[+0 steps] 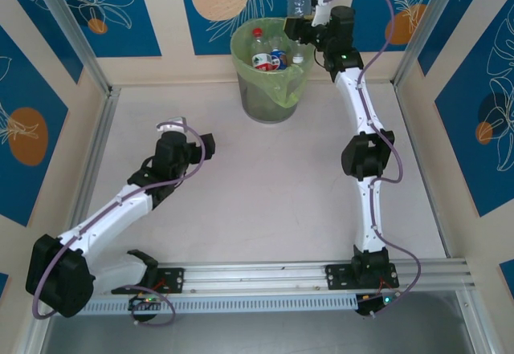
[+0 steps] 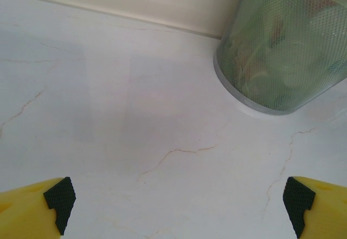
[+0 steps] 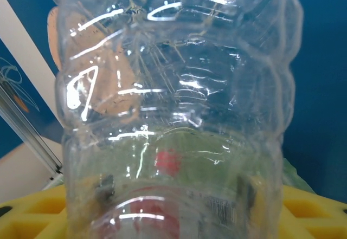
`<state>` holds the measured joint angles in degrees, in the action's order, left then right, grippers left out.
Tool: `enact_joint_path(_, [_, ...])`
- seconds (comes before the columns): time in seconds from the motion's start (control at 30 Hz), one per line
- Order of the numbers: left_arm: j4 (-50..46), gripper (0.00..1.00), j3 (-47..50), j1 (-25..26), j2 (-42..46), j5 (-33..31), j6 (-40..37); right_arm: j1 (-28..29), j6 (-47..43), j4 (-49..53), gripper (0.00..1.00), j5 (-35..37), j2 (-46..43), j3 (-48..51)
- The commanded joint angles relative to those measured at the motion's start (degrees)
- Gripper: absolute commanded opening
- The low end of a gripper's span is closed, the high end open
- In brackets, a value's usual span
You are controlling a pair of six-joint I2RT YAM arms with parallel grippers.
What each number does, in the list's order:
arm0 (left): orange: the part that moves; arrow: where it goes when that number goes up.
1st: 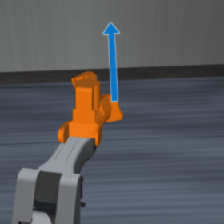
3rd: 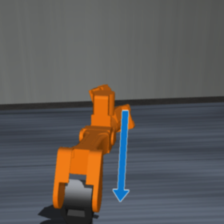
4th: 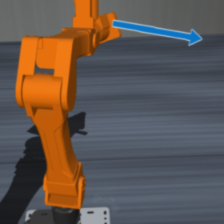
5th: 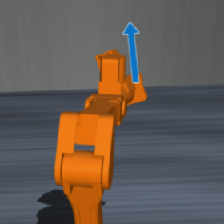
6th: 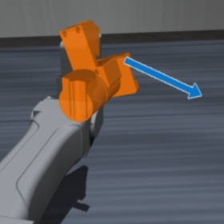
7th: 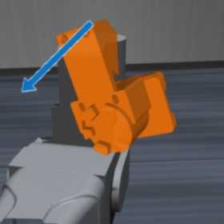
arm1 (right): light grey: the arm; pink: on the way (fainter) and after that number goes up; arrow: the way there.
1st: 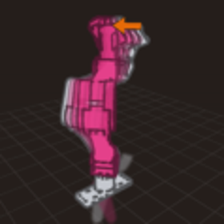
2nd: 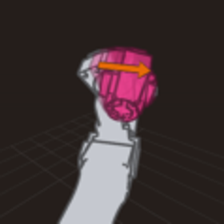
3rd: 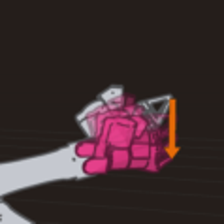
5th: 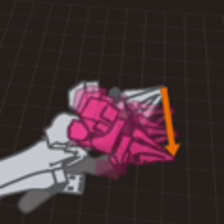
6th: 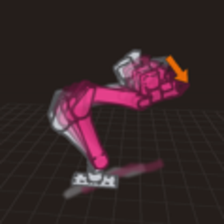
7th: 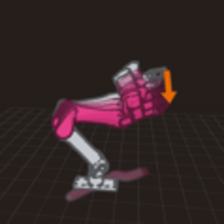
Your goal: Put the plastic bottles in the bin
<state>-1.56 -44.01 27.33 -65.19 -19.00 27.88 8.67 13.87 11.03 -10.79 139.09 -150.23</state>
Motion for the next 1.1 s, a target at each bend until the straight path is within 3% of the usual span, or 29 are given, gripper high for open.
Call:
enact_joint_path(0.0, [-0.91,1.0,0.59,-0.76,1.45,-1.55,-1.34,0.54,-7.48,-0.13,0.67,-2.47,0.49,0.51])
enact_joint_path(0.3, [-1.21,1.0,0.15,-0.79,1.47,-1.63,-1.82,1.11,-13.48,4.57,0.86,-5.65,-0.62,-1.11])
enact_joint_path(0.6, [-0.94,1.0,0.77,-1.4,2.65,-3.09,-3.37,1.35,-12.55,6.44,0.97,-1.16,-9.84,4.26])
enact_joint_path(0.8, [-1.82,1.0,1.0,-4.1,3.27,-6.29,-7.0,1.26,-9.72,-2.21,0.99,2.4,-25.89,26.25])
enact_joint_path(1.07, [1.96,1.0,4.3,-13.09,3.18,-6.88,-15.72,-2.63,-1.98,-15.63,1.0,11.24,-52.02,65.89])
